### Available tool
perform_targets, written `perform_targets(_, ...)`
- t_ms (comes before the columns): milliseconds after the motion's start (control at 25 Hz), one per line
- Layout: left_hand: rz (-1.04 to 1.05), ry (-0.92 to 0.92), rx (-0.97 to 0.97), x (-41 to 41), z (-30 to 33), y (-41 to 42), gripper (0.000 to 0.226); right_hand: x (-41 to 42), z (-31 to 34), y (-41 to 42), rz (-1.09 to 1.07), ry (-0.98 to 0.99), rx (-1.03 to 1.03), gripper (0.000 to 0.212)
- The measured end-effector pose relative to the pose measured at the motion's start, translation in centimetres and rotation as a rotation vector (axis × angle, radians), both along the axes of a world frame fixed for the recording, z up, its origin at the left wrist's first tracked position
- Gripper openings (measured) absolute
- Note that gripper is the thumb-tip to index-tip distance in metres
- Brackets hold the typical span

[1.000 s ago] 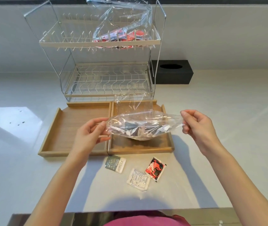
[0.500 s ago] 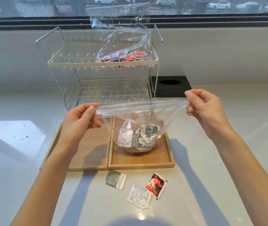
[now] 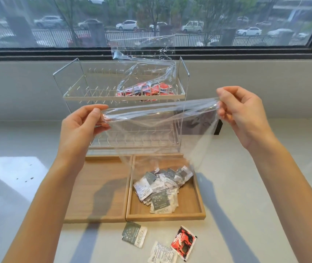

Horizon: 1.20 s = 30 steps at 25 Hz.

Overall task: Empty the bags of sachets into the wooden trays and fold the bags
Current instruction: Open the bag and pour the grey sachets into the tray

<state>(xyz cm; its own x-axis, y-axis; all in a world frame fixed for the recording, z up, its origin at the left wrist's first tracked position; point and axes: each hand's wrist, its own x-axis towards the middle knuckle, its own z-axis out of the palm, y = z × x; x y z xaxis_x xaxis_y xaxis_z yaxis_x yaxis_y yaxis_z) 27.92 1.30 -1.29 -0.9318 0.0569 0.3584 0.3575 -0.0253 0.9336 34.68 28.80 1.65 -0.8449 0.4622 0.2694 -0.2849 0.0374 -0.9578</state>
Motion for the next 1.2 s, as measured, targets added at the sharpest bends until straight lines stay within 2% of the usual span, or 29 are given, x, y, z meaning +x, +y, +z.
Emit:
perform_targets(160, 0.013, 0.01, 0.022, -1.1, 0.9, -0.3, 0.027, -1.3, 1.2, 0.0, 0.022, 0.029, 0.017, 0.011)
perform_targets(320, 0.027, 0.019, 0.008, -2.0, 0.9, -1.4, 0.024, -2.7, 0.6, -0.7, 0.044, -0.002, 0.139, 0.009)
perform_targets(480, 0.007, 0.022, 0.037, -2.3, 0.3, -2.3, 0.024, -3.6, 0.6, -1.3, 0.032, 0.112, 0.227, 0.014)
perform_targets(600, -0.013, -0.052, 0.038, -2.2, -1.9, -3.0, 0.026, -3.1, -2.3, -1.1, 0.04, 0.115, 0.269, 0.016)
perform_targets(680, -0.004, -0.178, -0.008, -1.5, -4.9, -3.4, 0.027, -2.1, -6.6, -1.2, 0.048, 0.008, 0.243, 0.016)
perform_targets(840, 0.011, -0.536, -0.133, 1.1, -12.1, -3.9, 0.024, 1.0, -16.4, -2.0, 0.084, -0.407, 0.187, 0.009)
perform_targets(920, 0.002, -0.674, -0.199, 2.4, -14.8, -3.9, 0.028, 2.5, -19.7, -2.2, 0.11, -0.549, 0.192, 0.014)
perform_targets(1080, -0.005, -0.836, -0.301, 4.2, -17.7, -3.8, 0.03, 4.3, -22.5, -2.5, 0.118, -0.703, 0.241, 0.022)
perform_targets(1200, 0.005, -0.854, -0.352, 4.1, -18.5, -3.8, 0.038, 4.2, -22.6, -2.6, 0.123, -0.749, 0.256, 0.023)
